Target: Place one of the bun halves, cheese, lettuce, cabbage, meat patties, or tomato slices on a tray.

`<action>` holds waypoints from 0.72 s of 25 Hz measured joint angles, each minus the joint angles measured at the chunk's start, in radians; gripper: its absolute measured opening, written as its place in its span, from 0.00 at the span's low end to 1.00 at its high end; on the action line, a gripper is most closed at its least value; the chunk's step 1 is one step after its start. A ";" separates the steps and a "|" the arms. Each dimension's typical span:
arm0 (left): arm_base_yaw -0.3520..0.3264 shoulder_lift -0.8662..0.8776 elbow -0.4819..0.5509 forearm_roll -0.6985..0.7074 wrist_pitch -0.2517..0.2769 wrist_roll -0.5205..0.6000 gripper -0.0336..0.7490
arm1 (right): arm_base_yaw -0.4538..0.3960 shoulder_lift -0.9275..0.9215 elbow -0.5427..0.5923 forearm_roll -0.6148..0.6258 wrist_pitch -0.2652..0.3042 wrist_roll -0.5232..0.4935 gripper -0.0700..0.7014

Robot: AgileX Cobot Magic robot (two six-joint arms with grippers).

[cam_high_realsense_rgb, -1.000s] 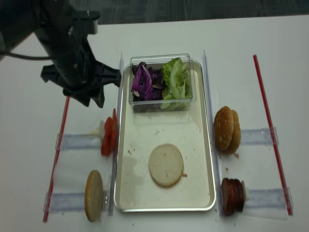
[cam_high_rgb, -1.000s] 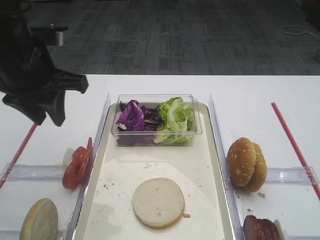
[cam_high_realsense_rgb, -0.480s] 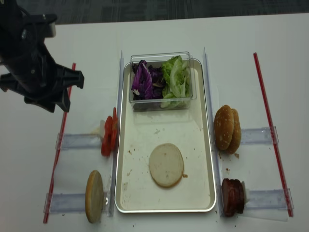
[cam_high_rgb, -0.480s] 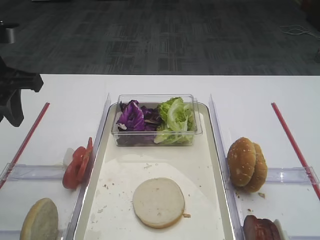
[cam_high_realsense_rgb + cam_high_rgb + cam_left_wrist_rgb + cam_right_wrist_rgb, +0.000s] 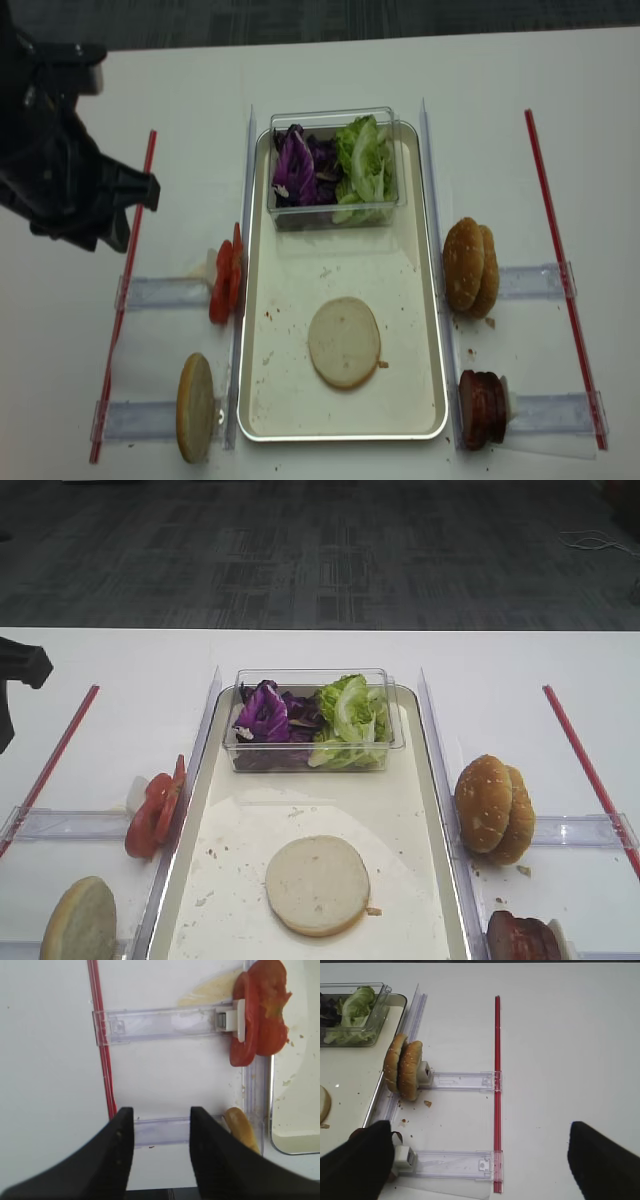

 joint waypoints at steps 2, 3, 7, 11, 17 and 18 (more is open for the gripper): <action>0.000 -0.042 0.028 0.000 0.000 0.000 0.41 | 0.000 0.000 0.000 0.000 0.002 0.000 0.99; 0.000 -0.066 0.043 0.000 0.000 0.000 0.42 | 0.000 0.000 0.000 0.000 0.002 0.000 0.99; 0.000 -0.163 0.101 0.000 0.002 0.000 0.51 | 0.000 0.000 0.000 0.000 0.002 0.000 0.99; 0.000 -0.273 0.158 -0.008 0.003 0.000 0.53 | 0.000 0.000 0.000 0.000 0.002 0.000 0.99; 0.000 -0.475 0.235 -0.008 0.011 0.000 0.54 | 0.000 0.000 0.000 0.000 0.002 0.000 0.99; 0.000 -0.512 0.243 -0.008 0.016 0.000 0.54 | 0.000 0.000 0.000 0.000 0.002 0.000 0.99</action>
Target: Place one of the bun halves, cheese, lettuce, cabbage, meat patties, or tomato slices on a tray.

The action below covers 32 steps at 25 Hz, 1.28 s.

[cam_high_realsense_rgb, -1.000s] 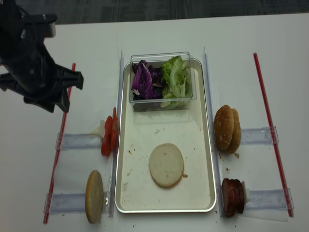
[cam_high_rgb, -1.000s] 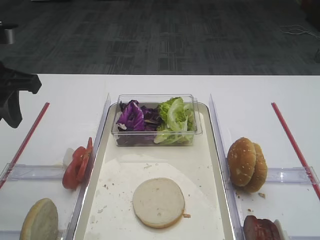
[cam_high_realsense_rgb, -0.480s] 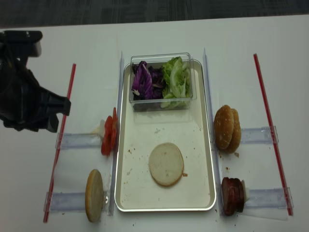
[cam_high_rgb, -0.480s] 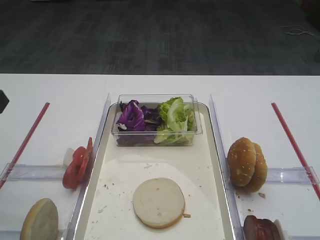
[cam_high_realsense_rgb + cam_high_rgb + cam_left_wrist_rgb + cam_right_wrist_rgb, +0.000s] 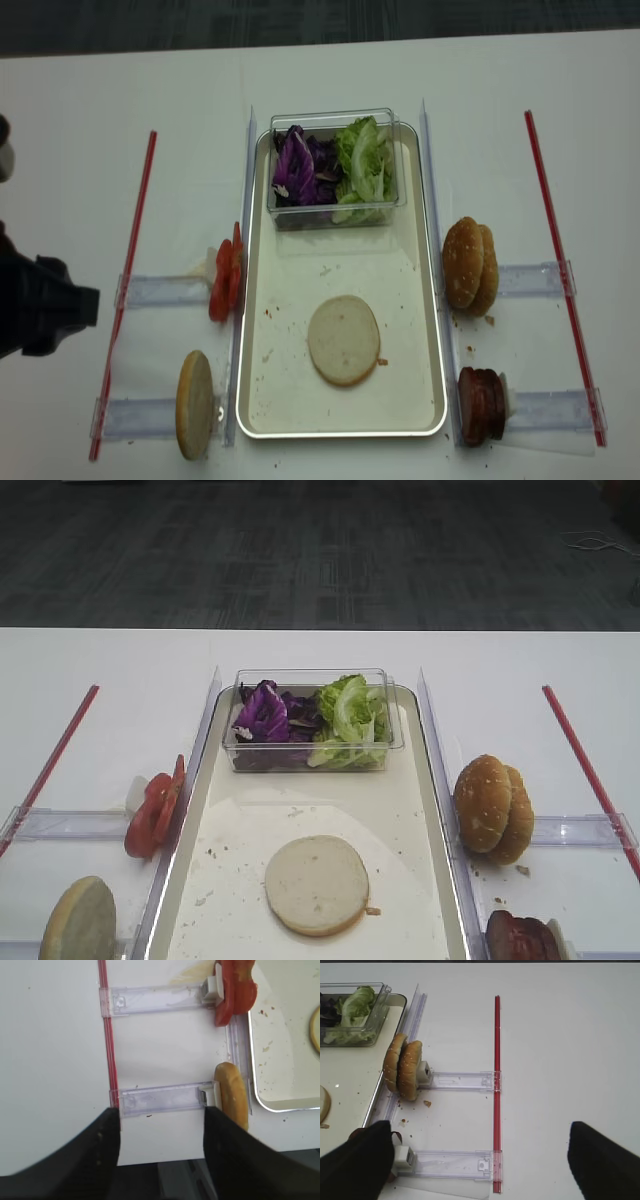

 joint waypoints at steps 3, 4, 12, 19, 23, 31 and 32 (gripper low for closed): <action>0.000 -0.097 0.010 0.000 0.005 0.000 0.54 | 0.000 0.000 0.000 0.000 0.000 0.000 0.99; 0.000 -0.129 0.011 0.000 0.007 0.003 0.54 | 0.000 0.000 0.000 0.000 0.000 0.000 0.99; 0.000 -0.312 0.013 0.000 0.017 0.034 0.54 | 0.000 0.000 0.000 0.000 0.000 0.000 0.99; 0.000 -0.460 0.103 0.000 0.021 0.086 0.53 | 0.000 0.000 0.000 0.000 0.000 0.000 0.99; 0.000 -0.567 0.187 0.000 0.021 0.090 0.53 | 0.000 0.000 0.000 0.000 0.000 0.000 0.99; 0.000 -0.762 0.282 0.000 0.003 0.111 0.53 | 0.000 0.000 0.000 0.000 0.000 0.000 0.99; 0.000 -0.786 0.291 0.000 -0.004 0.112 0.53 | 0.000 0.000 0.000 0.000 0.000 0.000 0.99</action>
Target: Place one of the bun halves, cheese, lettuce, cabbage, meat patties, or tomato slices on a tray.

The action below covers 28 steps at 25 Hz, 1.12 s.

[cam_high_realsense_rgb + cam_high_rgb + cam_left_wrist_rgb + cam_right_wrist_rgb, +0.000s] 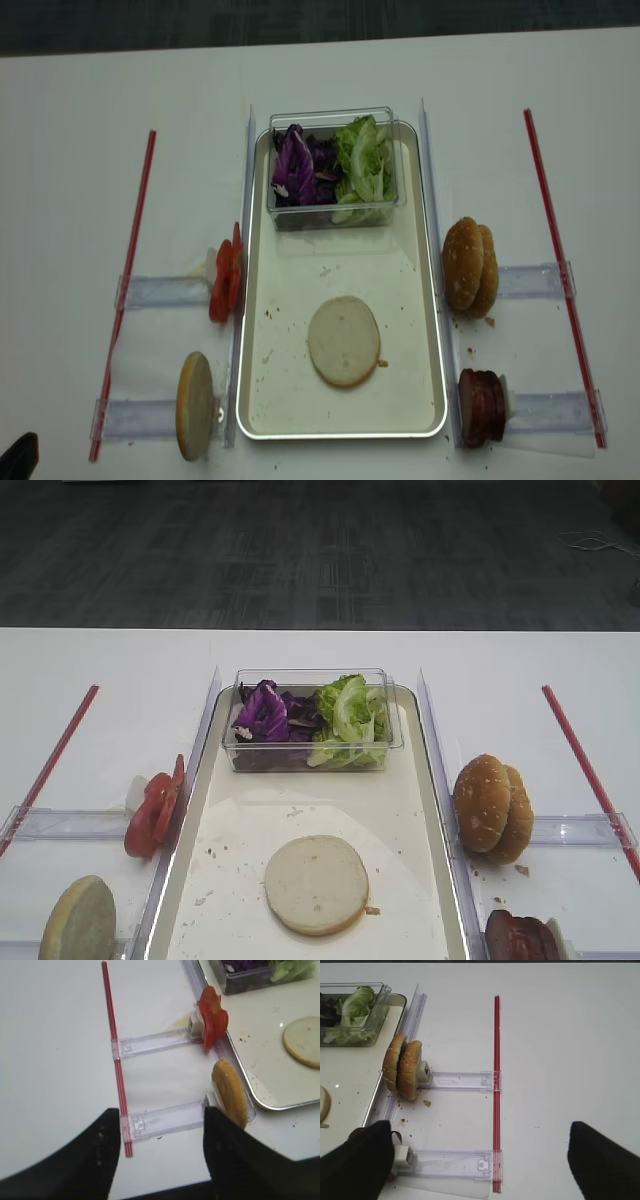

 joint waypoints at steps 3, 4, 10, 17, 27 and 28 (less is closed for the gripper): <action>0.002 -0.063 0.030 0.000 -0.029 0.000 0.53 | 0.000 0.000 0.000 0.000 0.000 0.000 0.99; 0.002 -0.079 0.041 0.000 -0.037 0.000 0.53 | 0.000 0.000 0.000 0.000 0.000 0.000 0.99; 0.002 -0.104 0.098 0.000 -0.050 0.000 0.53 | 0.000 0.000 0.000 0.000 0.000 0.000 0.99; 0.002 -0.104 0.100 0.000 -0.052 0.000 0.53 | 0.000 0.000 0.002 0.000 0.000 0.000 0.99; 0.002 -0.104 0.100 0.000 -0.054 0.000 0.53 | 0.000 0.000 0.002 0.000 -0.002 -0.006 0.99; 0.002 -0.104 0.100 0.000 -0.054 0.000 0.53 | 0.000 0.000 0.002 0.000 -0.002 -0.006 0.99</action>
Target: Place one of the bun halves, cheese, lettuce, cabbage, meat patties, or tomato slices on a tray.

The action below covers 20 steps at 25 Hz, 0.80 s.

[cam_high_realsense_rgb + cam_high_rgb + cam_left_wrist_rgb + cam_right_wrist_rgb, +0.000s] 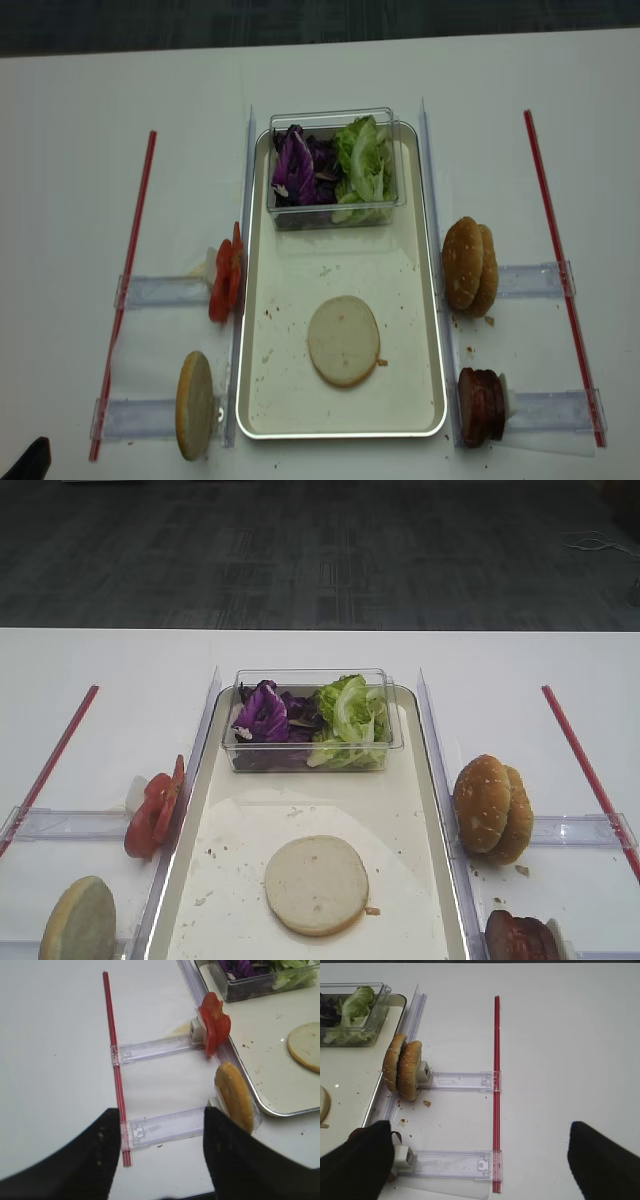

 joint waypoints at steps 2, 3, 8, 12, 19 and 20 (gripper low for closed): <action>0.000 0.000 0.000 0.000 0.000 0.000 0.53 | 0.000 0.000 0.000 0.000 0.000 0.000 0.99; 0.000 0.000 0.000 0.000 0.000 0.000 0.53 | 0.000 0.000 0.000 0.000 0.000 0.000 0.99; 0.000 0.000 0.000 0.000 -0.002 -0.002 0.53 | 0.000 0.000 0.000 0.000 0.000 0.000 0.99; 0.000 0.000 0.000 0.000 -0.002 -0.006 0.53 | 0.000 0.000 0.000 0.000 0.000 0.000 0.99; 0.000 0.000 0.000 0.000 -0.003 -0.010 0.74 | 0.000 0.000 0.000 0.000 0.000 0.000 0.99; 0.000 0.000 0.000 0.000 -0.003 -0.010 0.76 | 0.000 0.000 0.000 0.000 0.000 0.000 0.99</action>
